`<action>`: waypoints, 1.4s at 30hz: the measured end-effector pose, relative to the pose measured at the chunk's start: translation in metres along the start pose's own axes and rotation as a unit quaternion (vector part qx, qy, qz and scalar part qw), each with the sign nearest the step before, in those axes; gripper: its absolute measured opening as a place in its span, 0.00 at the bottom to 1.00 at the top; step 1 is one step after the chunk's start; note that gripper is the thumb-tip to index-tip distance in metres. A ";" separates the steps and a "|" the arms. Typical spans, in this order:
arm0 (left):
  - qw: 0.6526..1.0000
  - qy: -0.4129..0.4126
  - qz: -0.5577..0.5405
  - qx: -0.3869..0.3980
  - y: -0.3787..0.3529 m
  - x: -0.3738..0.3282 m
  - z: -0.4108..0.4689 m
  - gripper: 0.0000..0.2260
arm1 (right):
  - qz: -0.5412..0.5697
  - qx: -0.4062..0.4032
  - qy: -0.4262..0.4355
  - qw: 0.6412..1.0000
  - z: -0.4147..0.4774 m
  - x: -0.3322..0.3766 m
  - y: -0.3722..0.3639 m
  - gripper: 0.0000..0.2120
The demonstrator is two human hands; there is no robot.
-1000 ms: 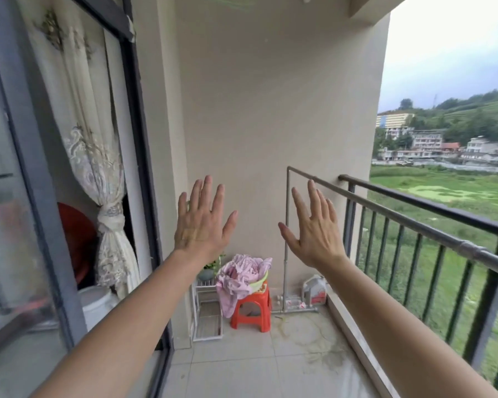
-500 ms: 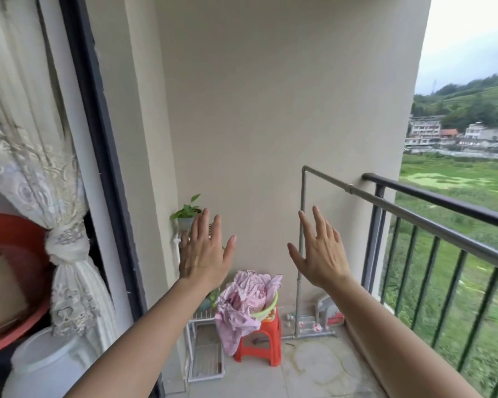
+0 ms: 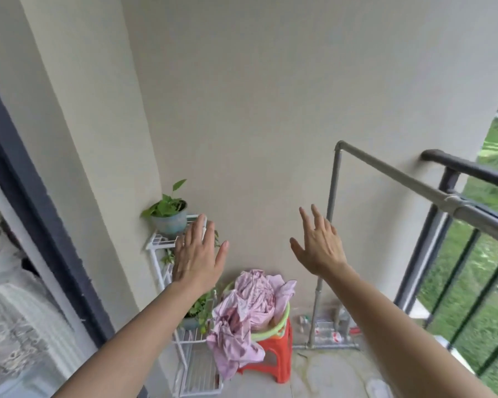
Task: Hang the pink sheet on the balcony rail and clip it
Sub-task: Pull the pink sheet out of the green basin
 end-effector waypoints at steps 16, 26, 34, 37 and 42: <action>0.961 0.027 -0.051 0.271 -0.338 0.050 0.219 0.28 | 0.035 0.264 -0.028 0.963 0.219 -0.034 -0.329 0.35; 0.904 0.117 -0.029 0.411 -0.572 0.066 0.186 0.32 | 0.121 0.427 -0.069 0.894 0.178 -0.062 -0.570 0.34; 0.847 0.302 -0.066 0.432 -0.685 0.082 0.113 0.52 | 0.060 0.404 0.167 0.897 0.132 -0.050 -0.728 0.61; 0.838 0.357 -0.074 0.406 -0.698 0.093 0.098 0.34 | 0.021 0.389 0.197 0.900 0.126 -0.059 -0.754 0.58; 0.854 0.369 -0.093 0.356 -0.692 0.081 0.112 0.13 | 0.032 0.356 0.158 0.920 0.146 -0.106 -0.753 0.39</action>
Point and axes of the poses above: each hand's wrist, its own z-axis towards the middle knuckle, its own y-axis out of the back of the hand, x = y × z, the point moved 2 cm from there along z, towards the middle knuckle, and after that the axes turned 9 degrees about y, right-handed, at the moved point
